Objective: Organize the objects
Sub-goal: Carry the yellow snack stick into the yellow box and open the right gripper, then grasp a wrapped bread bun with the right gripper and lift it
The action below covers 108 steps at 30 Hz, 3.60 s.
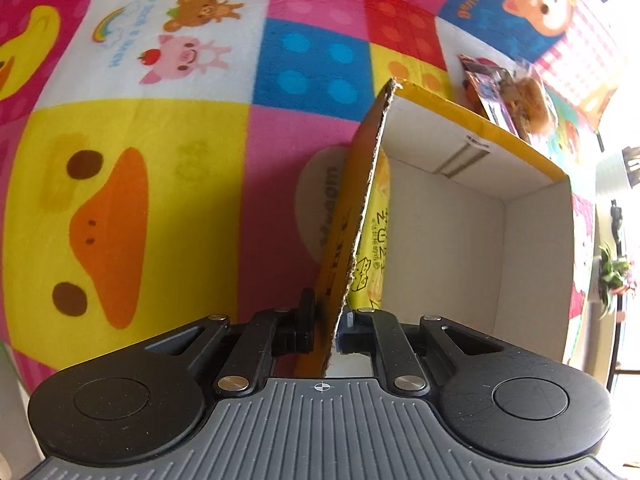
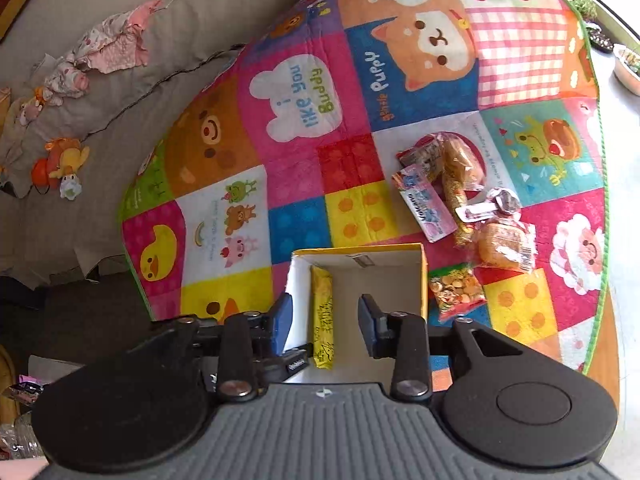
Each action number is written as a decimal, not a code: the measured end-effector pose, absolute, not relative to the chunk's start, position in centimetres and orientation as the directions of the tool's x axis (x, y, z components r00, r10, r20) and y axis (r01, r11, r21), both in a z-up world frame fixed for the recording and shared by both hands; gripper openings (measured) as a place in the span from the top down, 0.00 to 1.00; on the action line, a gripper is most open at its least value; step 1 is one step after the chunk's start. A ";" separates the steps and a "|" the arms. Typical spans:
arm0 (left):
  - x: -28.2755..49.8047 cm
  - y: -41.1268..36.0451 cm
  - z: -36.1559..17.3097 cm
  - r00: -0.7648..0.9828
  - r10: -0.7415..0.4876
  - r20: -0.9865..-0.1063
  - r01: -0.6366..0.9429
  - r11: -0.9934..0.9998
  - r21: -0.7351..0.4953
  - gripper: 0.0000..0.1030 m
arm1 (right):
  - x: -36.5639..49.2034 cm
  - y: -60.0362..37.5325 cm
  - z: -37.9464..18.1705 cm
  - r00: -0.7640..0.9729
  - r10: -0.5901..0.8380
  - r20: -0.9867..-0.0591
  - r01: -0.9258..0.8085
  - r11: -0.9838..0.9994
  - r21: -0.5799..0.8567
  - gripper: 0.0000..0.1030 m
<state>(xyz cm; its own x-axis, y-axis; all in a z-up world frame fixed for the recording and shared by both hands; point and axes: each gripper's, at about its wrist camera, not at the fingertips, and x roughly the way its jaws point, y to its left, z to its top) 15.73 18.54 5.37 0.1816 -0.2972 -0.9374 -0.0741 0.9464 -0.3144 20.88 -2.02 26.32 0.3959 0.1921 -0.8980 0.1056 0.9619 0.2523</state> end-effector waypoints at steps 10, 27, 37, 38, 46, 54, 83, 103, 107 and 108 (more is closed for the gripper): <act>17.8 19.0 6.0 0.243 -0.232 -0.942 -0.242 0.926 -0.290 0.89 | 15.3 -11.1 23.1 0.328 -0.042 -0.944 0.186 0.982 0.020 0.62; 19.7 12.3 6.0 0.154 -0.036 -0.987 0.022 0.999 -0.033 0.91 | 24.5 -17.1 13.5 0.323 -0.030 -0.946 -0.276 0.953 -0.124 0.38; 21.1 11.3 6.3 0.187 0.030 -0.982 0.046 0.998 0.039 0.91 | 28.5 -13.7 7.3 0.314 0.044 -0.948 -0.663 0.725 -0.186 0.35; 20.6 11.3 6.6 0.188 0.025 -0.982 0.038 0.999 0.033 0.90 | 29.0 -13.5 6.8 0.298 0.055 -0.953 -0.672 0.721 -0.169 0.34; 17.7 11.0 5.9 0.137 -0.009 -0.991 -0.045 0.999 -0.016 0.90 | 31.4 -12.2 4.4 0.265 0.048 -0.963 -0.674 0.724 -0.149 0.33; 21.5 10.5 7.0 0.256 -0.023 -0.966 -0.013 1.000 -0.028 0.92 | 30.3 -14.4 6.1 0.214 0.079 -0.974 -0.533 0.845 -0.048 0.42; 19.3 12.7 8.5 0.241 -0.045 -0.970 -0.053 0.997 -0.060 0.94 | 22.9 -14.7 7.9 0.316 0.011 -0.949 -0.440 0.887 -0.136 0.33; 18.4 12.7 6.0 0.138 -0.073 -0.988 -0.015 0.997 -0.076 0.93 | 25.0 -15.8 11.3 0.252 0.129 -0.959 -0.247 0.967 0.065 0.60; 18.6 12.6 5.7 0.127 -0.076 -0.989 0.020 0.997 -0.074 0.92 | 22.5 -16.4 15.2 0.279 0.153 -0.948 -0.109 0.986 0.127 0.61; 18.6 12.6 5.6 0.125 -0.080 -0.989 0.026 0.997 -0.077 0.92 | 21.8 -16.4 16.0 0.282 0.153 -0.947 -0.079 0.988 0.136 0.61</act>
<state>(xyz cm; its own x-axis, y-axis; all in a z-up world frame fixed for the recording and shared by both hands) 18.60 12.62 5.61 0.1254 -0.0798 -0.9889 0.0261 0.9967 -0.0771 21.84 -16.42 15.98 0.2816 0.1527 -0.9473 -0.0793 0.9876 0.1356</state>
